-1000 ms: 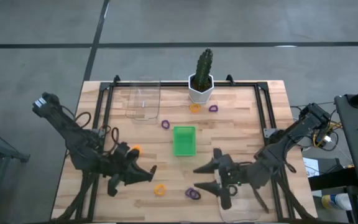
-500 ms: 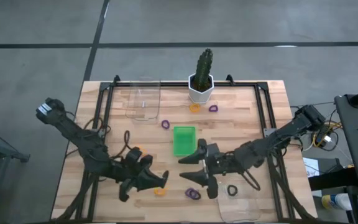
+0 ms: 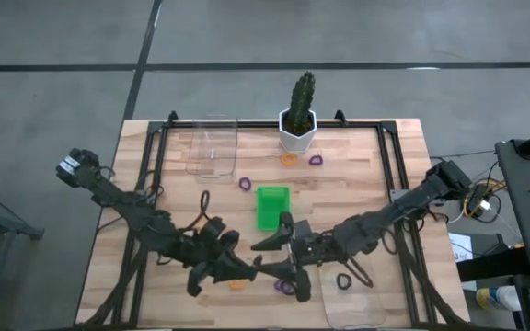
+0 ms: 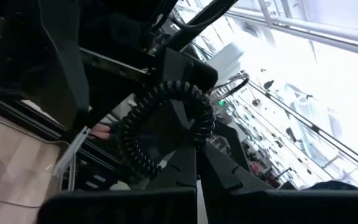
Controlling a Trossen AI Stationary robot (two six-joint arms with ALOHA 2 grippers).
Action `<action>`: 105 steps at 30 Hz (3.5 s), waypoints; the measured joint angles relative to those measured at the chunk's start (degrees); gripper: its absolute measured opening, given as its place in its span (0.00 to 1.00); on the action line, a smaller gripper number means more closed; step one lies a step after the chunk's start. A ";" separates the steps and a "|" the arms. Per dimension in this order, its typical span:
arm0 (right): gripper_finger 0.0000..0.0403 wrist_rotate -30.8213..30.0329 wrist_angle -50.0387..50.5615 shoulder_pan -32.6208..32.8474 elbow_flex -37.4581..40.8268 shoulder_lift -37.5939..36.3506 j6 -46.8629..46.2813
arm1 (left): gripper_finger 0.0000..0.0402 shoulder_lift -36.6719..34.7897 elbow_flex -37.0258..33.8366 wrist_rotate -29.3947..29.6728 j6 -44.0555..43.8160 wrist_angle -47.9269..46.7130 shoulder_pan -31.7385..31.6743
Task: Sort spring keychains
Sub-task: Put the left black spring keychain into the bottom transparent bin, then put the bottom purple spring keychain into the green bin
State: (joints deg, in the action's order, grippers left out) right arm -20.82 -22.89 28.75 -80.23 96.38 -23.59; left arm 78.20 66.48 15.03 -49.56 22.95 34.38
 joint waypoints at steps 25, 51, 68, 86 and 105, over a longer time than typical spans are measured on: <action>0.03 4.26 14.59 4.72 -0.26 -8.51 -7.65 | 0.53 -8.27 -0.04 8.32 2.80 -13.84 -0.05; 0.03 18.15 79.70 19.58 9.99 -9.88 -71.08 | 0.56 -10.10 -0.13 10.82 2.71 -20.08 -0.14; 0.15 24.28 65.56 11.84 27.37 -10.01 -68.26 | 0.56 -10.08 -0.15 10.79 2.60 -20.61 -0.09; 0.49 10.83 65.33 10.38 3.21 -10.30 -53.99 | 0.56 -6.69 -0.20 3.70 0.02 -28.92 -1.33; 0.49 -7.34 66.44 12.35 -17.90 -10.39 -34.54 | 0.56 16.04 4.56 -8.38 13.78 -34.92 -5.67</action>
State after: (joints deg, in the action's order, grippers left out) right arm -28.16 43.55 41.10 -98.13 86.00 -58.13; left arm 94.23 71.04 6.65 -35.78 -11.97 28.71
